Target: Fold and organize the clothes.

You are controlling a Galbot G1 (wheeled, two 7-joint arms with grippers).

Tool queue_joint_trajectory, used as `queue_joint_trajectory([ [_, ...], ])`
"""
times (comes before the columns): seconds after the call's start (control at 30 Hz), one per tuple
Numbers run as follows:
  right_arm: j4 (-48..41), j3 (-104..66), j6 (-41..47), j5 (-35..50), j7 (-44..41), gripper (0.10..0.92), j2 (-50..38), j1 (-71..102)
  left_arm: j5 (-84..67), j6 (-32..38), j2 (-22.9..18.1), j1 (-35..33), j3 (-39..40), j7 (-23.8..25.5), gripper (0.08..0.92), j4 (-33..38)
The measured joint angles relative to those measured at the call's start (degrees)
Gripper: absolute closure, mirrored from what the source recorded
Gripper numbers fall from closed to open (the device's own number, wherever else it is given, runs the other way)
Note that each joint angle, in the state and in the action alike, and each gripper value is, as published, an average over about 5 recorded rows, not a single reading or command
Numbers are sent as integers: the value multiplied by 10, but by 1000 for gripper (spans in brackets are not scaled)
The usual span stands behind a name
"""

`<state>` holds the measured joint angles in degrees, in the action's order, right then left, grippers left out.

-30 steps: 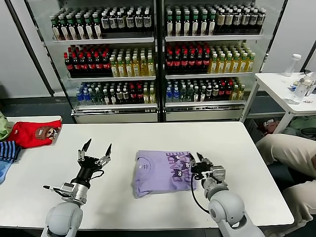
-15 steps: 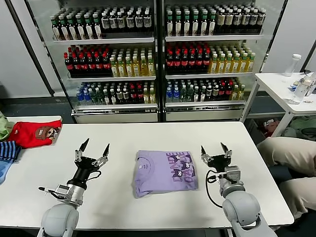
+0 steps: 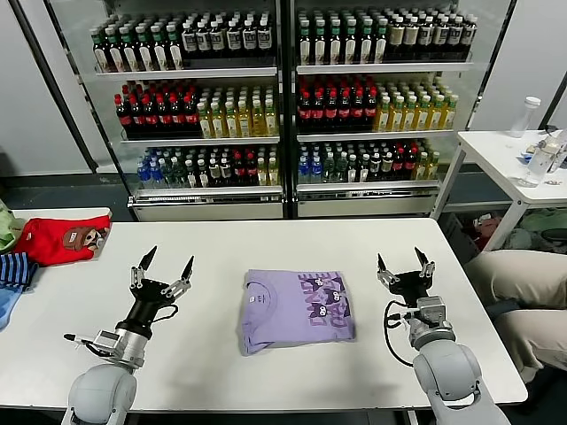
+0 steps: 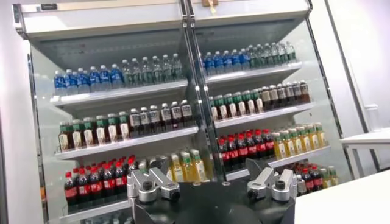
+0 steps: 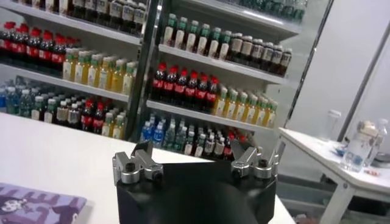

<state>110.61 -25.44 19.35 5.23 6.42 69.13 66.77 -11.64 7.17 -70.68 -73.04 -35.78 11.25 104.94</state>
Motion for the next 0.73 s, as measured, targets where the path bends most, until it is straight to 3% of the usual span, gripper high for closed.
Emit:
queue_joint_trajectory([
  [0.73,-9,-10,-48,-57,-18,203,-8,3,21,5,-17,-1,2,4,177,-11],
])
